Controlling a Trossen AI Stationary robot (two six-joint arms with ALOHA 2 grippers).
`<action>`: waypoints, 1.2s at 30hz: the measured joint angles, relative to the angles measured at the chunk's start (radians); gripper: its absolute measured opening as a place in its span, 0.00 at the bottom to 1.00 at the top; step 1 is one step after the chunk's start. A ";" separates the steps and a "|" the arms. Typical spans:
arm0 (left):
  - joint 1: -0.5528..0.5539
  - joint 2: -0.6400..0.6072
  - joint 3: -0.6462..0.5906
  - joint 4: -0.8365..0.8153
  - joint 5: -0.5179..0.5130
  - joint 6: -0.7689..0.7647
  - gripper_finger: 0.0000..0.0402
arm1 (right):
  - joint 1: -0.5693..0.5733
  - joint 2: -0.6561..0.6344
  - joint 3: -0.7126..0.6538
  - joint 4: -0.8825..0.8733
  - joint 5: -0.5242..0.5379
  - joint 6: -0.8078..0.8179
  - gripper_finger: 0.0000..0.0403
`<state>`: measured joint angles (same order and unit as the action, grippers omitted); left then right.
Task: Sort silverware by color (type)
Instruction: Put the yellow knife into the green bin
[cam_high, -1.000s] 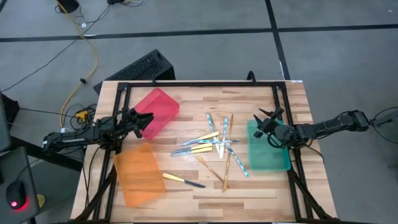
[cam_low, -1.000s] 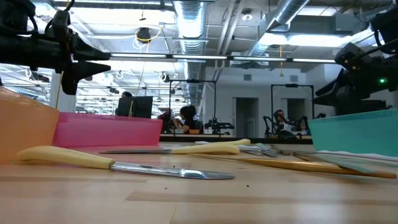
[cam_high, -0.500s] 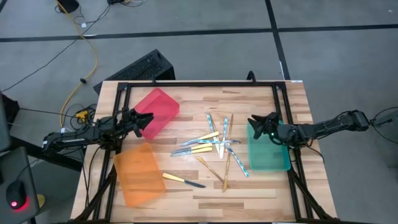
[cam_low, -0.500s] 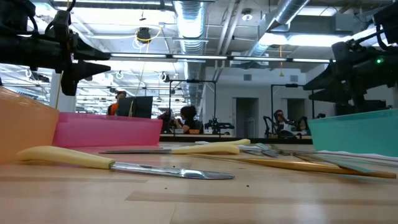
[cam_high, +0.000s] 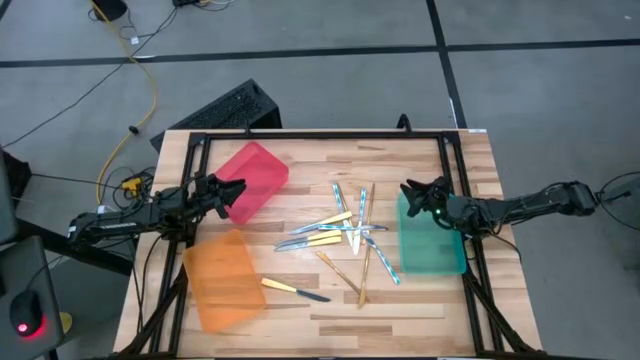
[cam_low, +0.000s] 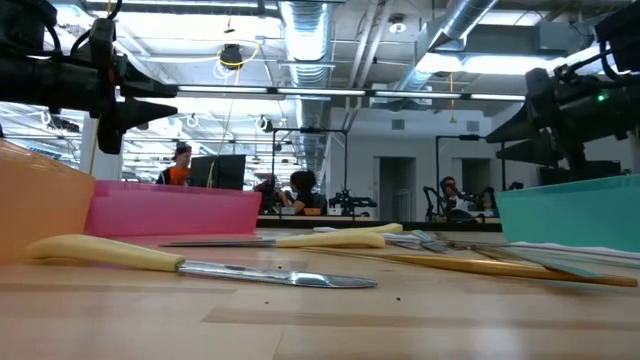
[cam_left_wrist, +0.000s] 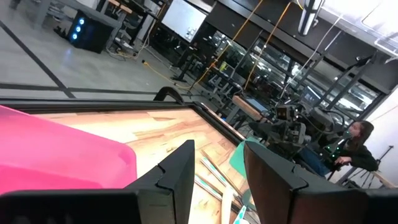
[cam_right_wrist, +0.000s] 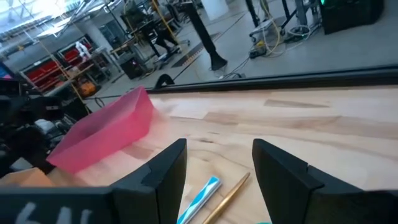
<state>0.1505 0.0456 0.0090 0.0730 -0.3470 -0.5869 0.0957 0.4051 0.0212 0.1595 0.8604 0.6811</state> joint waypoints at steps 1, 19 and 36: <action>0.000 0.000 0.002 -0.002 0.000 0.000 0.30 | -0.002 0.000 0.000 0.006 -0.005 0.000 0.51; 0.000 0.000 0.169 -0.032 0.026 0.078 0.45 | -0.004 0.000 0.213 0.116 -0.120 -0.494 0.56; 0.000 0.015 0.316 -0.037 0.251 0.050 0.62 | 0.060 0.232 0.557 -0.077 -0.219 -0.604 0.61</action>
<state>0.1501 0.0604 0.3254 0.0360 -0.0961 -0.5369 0.1558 0.6367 0.5777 0.0821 0.6415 0.0766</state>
